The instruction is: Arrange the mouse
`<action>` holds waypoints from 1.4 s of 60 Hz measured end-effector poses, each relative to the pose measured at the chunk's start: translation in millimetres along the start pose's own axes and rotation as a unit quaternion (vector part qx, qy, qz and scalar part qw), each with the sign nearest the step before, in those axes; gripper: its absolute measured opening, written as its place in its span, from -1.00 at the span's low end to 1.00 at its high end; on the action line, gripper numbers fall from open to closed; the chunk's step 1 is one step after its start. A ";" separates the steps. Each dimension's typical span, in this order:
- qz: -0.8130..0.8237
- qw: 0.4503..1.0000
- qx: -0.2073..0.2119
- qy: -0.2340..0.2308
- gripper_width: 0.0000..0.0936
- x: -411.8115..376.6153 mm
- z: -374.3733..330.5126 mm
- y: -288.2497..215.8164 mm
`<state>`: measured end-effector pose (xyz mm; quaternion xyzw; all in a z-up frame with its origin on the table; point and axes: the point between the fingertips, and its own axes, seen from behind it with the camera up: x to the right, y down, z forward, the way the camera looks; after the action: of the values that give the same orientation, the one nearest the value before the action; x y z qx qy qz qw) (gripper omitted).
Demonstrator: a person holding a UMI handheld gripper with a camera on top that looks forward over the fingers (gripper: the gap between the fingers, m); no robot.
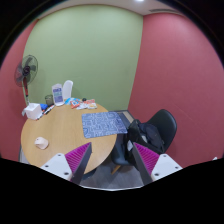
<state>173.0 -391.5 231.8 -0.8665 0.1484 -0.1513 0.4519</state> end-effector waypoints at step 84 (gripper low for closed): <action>-0.131 0.966 -0.023 -0.222 0.77 -435.7 216.4 69.1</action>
<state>-146.0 -97.9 0.7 -0.9004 -0.0672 -0.0096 0.4298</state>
